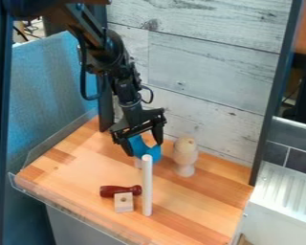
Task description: Move the red hexagon to the right side of the table
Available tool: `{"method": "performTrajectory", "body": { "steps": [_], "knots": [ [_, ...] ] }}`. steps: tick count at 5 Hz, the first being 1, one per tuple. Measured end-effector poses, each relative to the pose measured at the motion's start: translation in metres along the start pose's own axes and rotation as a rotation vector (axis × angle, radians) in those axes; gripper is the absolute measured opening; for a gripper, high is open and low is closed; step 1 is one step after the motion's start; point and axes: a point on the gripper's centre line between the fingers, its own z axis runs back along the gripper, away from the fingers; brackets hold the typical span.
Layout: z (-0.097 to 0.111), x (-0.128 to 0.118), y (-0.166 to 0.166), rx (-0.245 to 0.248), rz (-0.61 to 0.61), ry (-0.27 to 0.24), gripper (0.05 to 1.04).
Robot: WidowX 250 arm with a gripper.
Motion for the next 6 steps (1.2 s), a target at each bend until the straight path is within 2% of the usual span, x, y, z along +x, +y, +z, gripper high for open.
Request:
{"method": "performTrajectory", "body": {
  "steps": [2, 3, 4, 5, 6],
  "knots": [
    [-0.018, 0.0, -0.003, 0.035, 0.05, -0.016, 1.001],
    [-0.03, 0.001, -0.001, 0.07, 0.072, -0.015, 0.95],
    [-0.031, 0.003, -0.006, 0.071, 0.058, -0.021, 0.667],
    [-0.031, -0.001, -0.005, 0.066, 0.014, -0.01, 0.589],
    [-0.011, -0.009, -0.012, 0.02, -0.046, 0.005, 0.589]
  ]
}}
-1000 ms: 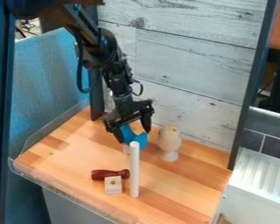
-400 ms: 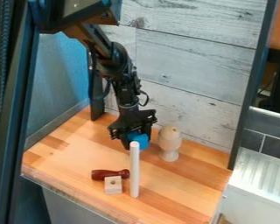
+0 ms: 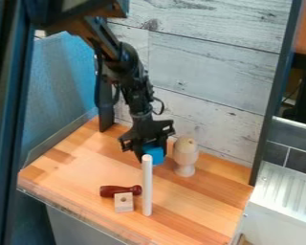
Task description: Move the red hexagon to the right side of the table
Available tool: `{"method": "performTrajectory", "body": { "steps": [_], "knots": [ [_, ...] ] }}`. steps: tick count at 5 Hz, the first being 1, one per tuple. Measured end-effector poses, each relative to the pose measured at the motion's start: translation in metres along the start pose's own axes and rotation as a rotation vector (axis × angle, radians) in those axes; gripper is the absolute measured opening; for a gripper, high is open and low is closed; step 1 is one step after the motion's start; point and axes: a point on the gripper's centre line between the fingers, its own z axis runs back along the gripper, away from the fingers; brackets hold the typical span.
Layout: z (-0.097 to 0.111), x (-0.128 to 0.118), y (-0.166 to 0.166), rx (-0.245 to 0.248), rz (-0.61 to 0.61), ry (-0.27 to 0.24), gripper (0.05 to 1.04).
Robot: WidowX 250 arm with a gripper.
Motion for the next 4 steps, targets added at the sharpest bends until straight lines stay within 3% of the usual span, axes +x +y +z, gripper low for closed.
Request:
{"method": "performTrajectory", "body": {
  "steps": [1, 2, 3, 4],
  "knots": [
    [0.029, -0.003, -0.011, -0.053, -0.085, -0.009, 0.588],
    [0.039, -0.015, -0.016, -0.029, -0.209, -0.013, 0.589],
    [0.036, -0.04, -0.031, 0.014, -0.355, 0.037, 0.588],
    [0.033, -0.065, -0.042, 0.048, -0.451, 0.043, 0.588]
  ]
}}
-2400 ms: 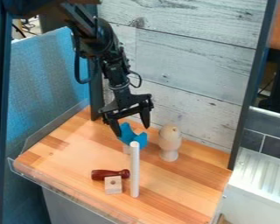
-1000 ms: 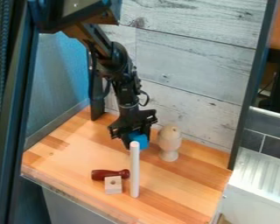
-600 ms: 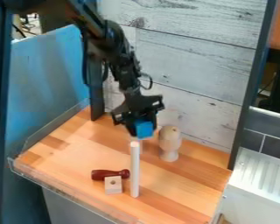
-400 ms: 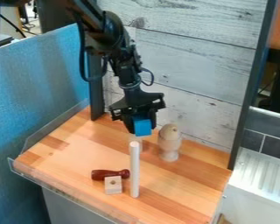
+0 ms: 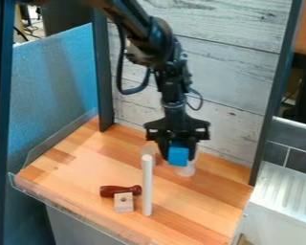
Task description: Move the red hexagon to the right side of the table
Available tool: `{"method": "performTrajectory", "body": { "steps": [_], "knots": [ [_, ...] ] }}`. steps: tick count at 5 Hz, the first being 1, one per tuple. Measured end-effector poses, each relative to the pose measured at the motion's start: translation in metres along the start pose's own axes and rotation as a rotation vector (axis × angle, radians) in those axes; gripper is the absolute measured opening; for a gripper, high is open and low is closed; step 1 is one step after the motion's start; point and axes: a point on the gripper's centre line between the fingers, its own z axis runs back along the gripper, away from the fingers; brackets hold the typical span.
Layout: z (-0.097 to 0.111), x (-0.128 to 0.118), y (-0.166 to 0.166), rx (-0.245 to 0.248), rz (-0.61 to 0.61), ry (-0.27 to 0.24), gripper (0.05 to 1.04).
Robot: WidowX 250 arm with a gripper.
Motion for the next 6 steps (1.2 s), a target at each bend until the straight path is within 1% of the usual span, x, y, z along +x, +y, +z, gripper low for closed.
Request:
{"method": "performTrajectory", "body": {
  "steps": [1, 2, 3, 4, 5, 6],
  "knots": [
    [-0.008, -0.018, -0.02, 0.029, -0.069, 0.007, 0.588],
    [-0.012, -0.024, -0.04, 0.048, -0.109, -0.019, 0.588],
    [-0.035, -0.03, -0.045, 0.087, -0.106, -0.02, 0.588],
    [-0.059, -0.032, -0.046, 0.115, -0.109, -0.02, 0.589],
    [-0.082, -0.025, -0.046, 0.141, -0.126, 0.013, 0.588],
    [-0.085, -0.016, -0.043, 0.141, -0.142, 0.004, 0.665]
  ]
}}
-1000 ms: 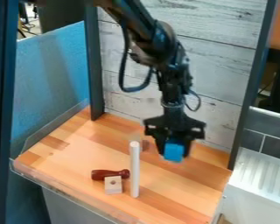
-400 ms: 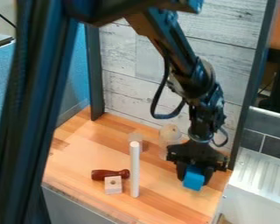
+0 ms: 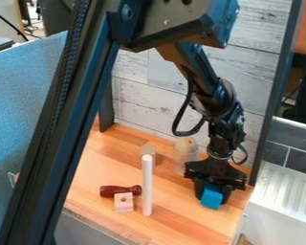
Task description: Move the red hexagon to the right side of the table
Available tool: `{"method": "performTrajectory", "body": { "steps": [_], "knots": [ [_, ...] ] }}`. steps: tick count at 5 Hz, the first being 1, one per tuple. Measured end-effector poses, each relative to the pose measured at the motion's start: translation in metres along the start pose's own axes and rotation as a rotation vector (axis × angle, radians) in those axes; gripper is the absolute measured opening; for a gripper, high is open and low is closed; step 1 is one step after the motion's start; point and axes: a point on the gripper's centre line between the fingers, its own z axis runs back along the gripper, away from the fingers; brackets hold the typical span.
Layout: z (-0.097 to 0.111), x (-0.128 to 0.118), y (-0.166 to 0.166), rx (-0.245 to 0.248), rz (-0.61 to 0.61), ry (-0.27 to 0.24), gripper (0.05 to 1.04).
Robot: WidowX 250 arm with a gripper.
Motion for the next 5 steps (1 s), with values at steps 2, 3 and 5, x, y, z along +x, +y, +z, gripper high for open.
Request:
{"method": "performTrajectory", "body": {
  "steps": [2, 3, 5],
  "knots": [
    [0.004, -0.017, 0.005, -0.044, -0.054, 0.069, 1.006],
    [0.03, -0.013, 0.013, -0.075, -0.078, 0.049, 1.001],
    [0.113, 0.003, 0.063, -0.185, -0.086, -0.027, 1.0]
  ]
}}
